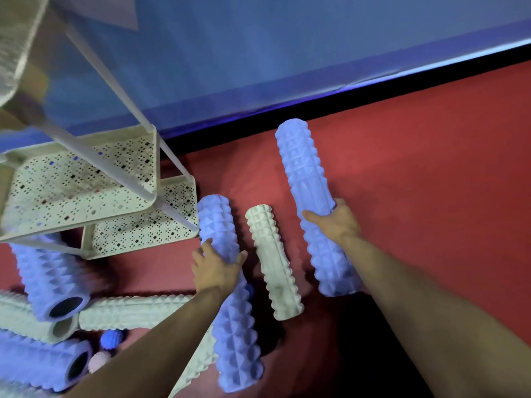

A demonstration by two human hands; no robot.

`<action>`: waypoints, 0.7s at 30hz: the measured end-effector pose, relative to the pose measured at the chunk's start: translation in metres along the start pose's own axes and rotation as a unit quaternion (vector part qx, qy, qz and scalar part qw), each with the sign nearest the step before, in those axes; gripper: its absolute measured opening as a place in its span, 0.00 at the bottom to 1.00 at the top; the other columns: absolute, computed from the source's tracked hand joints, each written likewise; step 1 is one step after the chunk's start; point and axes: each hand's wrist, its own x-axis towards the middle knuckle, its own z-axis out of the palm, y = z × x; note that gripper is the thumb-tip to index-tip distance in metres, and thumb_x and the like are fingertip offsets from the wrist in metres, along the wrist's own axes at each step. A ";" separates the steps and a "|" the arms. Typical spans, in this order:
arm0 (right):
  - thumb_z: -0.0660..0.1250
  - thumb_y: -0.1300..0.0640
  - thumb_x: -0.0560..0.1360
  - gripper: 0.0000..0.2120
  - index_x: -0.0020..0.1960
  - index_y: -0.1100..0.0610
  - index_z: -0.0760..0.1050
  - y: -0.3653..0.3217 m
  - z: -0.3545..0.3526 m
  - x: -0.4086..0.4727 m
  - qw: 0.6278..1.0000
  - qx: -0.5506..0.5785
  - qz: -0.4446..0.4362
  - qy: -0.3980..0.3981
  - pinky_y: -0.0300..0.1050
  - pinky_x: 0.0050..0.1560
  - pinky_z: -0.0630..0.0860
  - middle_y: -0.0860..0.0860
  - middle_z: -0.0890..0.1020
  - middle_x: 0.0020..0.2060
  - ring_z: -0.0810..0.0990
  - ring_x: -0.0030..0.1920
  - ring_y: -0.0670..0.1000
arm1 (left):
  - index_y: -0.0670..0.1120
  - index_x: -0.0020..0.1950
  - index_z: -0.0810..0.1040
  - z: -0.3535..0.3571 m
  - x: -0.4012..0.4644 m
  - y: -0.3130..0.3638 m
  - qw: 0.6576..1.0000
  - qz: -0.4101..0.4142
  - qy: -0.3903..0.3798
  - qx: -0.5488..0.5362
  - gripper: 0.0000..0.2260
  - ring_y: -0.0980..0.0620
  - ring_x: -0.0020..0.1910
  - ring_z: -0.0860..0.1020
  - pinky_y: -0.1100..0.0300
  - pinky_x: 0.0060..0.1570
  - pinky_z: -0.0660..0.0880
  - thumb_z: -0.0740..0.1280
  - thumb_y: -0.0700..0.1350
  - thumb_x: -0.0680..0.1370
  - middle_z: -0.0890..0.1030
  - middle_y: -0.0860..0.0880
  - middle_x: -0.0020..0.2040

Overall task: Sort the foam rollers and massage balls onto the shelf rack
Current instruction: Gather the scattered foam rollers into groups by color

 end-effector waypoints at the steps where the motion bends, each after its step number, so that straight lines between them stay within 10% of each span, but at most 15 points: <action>1: 0.80 0.40 0.64 0.31 0.59 0.55 0.75 0.005 0.005 0.004 1.000 -0.012 0.007 0.004 0.50 0.51 0.80 0.51 0.84 0.50 0.84 0.49 0.54 | 0.45 0.79 0.56 0.003 0.002 -0.006 0.999 -0.029 -0.012 -0.002 0.43 0.36 0.72 0.63 0.44 0.71 0.63 0.74 0.60 0.73 0.62 0.39 0.74; 13: 0.78 0.36 0.64 0.31 0.59 0.50 0.72 0.065 0.045 0.010 0.998 -0.045 0.041 -0.015 0.48 0.52 0.77 0.49 0.83 0.50 0.81 0.49 0.54 | 0.43 0.62 0.66 0.029 0.038 -0.062 0.981 -0.160 -0.076 -0.085 0.37 0.42 0.48 0.77 0.45 0.49 0.80 0.80 0.60 0.65 0.75 0.47 0.52; 16: 0.78 0.39 0.66 0.32 0.62 0.54 0.73 0.061 0.040 0.008 0.999 -0.029 0.029 -0.029 0.51 0.58 0.77 0.51 0.82 0.55 0.82 0.55 0.56 | 0.40 0.56 0.73 0.027 0.029 -0.060 0.977 -0.163 -0.076 -0.116 0.35 0.46 0.37 0.78 0.57 0.31 0.74 0.80 0.63 0.62 0.77 0.48 0.41; 21: 0.76 0.41 0.70 0.34 0.70 0.54 0.72 0.031 0.023 -0.012 0.998 -0.057 -0.041 -0.007 0.49 0.63 0.74 0.53 0.76 0.62 0.77 0.62 0.56 | 0.42 0.52 0.76 0.027 0.002 -0.039 0.963 -0.122 -0.078 -0.227 0.30 0.49 0.32 0.78 0.59 0.32 0.72 0.81 0.61 0.63 0.81 0.51 0.37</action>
